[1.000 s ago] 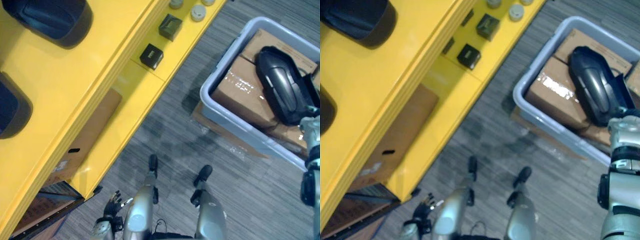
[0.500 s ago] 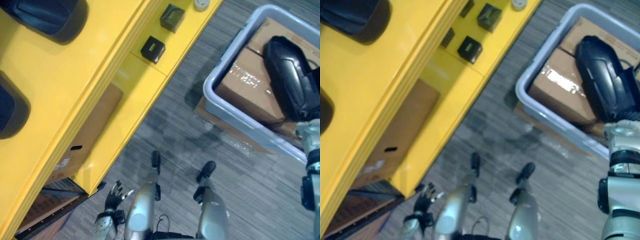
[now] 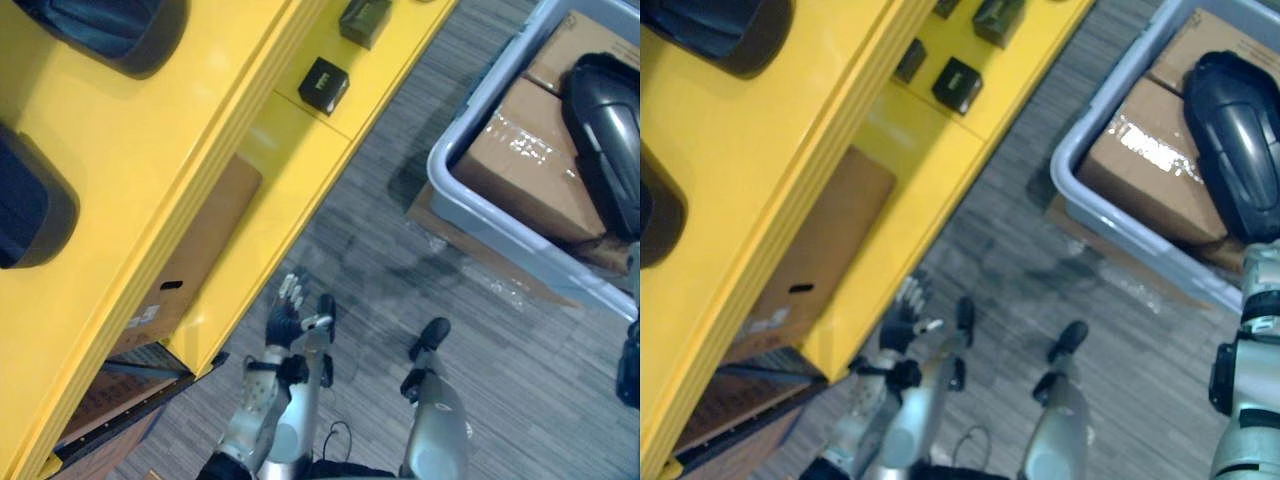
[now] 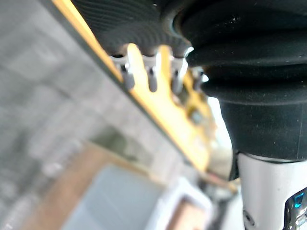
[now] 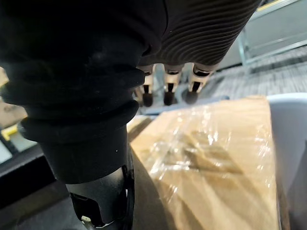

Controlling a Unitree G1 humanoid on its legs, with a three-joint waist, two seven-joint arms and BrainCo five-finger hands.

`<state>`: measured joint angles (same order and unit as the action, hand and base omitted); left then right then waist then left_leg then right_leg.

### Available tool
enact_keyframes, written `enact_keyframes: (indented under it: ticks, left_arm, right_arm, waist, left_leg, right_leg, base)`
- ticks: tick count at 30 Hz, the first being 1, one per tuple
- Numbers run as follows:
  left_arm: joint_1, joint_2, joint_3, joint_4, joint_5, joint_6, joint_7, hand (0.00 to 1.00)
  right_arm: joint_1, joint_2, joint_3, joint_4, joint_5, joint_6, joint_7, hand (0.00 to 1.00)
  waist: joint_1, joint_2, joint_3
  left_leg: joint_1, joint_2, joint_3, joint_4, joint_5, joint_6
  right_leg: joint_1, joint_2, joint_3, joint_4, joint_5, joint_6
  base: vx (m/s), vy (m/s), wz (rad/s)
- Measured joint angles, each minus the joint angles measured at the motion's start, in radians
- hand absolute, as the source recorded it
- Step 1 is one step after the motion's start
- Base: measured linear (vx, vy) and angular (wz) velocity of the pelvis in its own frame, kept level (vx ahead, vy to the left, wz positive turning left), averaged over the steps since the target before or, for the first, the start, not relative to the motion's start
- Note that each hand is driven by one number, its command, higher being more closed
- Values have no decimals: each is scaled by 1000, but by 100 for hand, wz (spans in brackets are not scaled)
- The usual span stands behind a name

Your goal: Walk over and take plastic housings, then place them on the shelf

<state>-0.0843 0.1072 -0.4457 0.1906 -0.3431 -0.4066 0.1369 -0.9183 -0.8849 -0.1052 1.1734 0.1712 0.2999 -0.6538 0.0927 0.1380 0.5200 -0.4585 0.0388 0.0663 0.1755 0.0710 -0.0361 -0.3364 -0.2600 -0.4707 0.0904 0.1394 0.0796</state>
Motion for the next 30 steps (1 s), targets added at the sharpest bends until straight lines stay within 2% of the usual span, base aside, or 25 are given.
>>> enact_keyframes:
  ticks: [5, 9, 12, 15, 18, 21, 23, 26, 30]
  left_arm:
    - [-84, -10, -8, -12, 8, 29, 15, 0]
    - [-130, -8, -10, -10, 8, 40, 15, 0]
    - [-158, -12, -10, -10, 6, 46, 13, 0]
    - [-185, -18, -9, -10, -2, 59, 8, 0]
    - [-213, -19, -9, -7, -3, 77, 5, 0]
    - [-235, -18, -6, 0, -3, 83, -3, 0]
    - [-260, -19, 1, 26, -4, 83, -16, 0]
    - [-276, -16, 3, 44, -11, 83, -33, 0]
    - [-279, -9, 10, 61, -12, 83, -34, 0]
  right_arm:
    - [-9, 7, -1, 0, 5, 22, -14, 0]
    - [-33, 29, -21, 0, 13, 36, -22, 0]
    - [-49, 45, -26, 0, 50, 71, -18, 0]
    - [-53, 52, -65, 12, 73, 118, 42, 0]
    - [-49, 48, -93, 31, 88, 132, 100, 0]
    - [-43, 33, -105, 32, 87, 118, 173, 0]
    - [-37, 28, -104, 52, 43, 82, 246, 0]
    - [-25, 28, -98, 63, 24, 41, 304, 0]
    - [-16, 43, -60, 64, 20, -16, 346, 0]
  waist:
    - [-4, 0, 0]
    - [-5, 0, 0]
    - [3, 0, 0]
    - [3, 0, 0]
    - [3, 0, 0]
    - [1, -2, -1]
    - [-1, -2, -1]
    - [-4, -6, -3]
    - [-17, -15, -7]
  left_leg:
    - [-52, 29, 3, 122, -67, -3]
    - [-71, 37, 5, 145, -75, -2]
    - [-72, 39, 18, 146, -76, -1]
    - [-80, 38, 21, 148, -77, 0]
    - [-87, 38, 16, 149, -76, 0]
    - [-85, 41, 8, 149, -76, 0]
    - [-83, 43, 4, 148, -74, -3]
    - [-82, 45, 2, 147, -72, -5]
    - [-81, 49, 3, 142, -64, -6]
  right_leg:
    - [-6, 27, 12, 2, 11, -8]
    - [-17, 33, 17, 4, 10, -13]
    - [-27, 33, 30, 5, 9, -13]
    - [-34, 32, 32, 5, 10, -13]
    - [-42, 32, 31, 12, 13, -8]
    - [-42, 33, 29, 25, 13, -7]
    - [-42, 34, 29, 34, 10, -11]
    - [-42, 36, 29, 39, 8, -13]
    - [-42, 38, 29, 39, 7, -13]
  base:
    - [-28, -21, -14]
    - [-40, -9, -6]
    - [-30, -3, -9]
    - [-11, 0, -3]
    - [-4, -1, 1]
    - [-3, -7, 4]
    - [0, 0, 0]
    - [-29, -9, 0]
    - [-49, -13, -2]
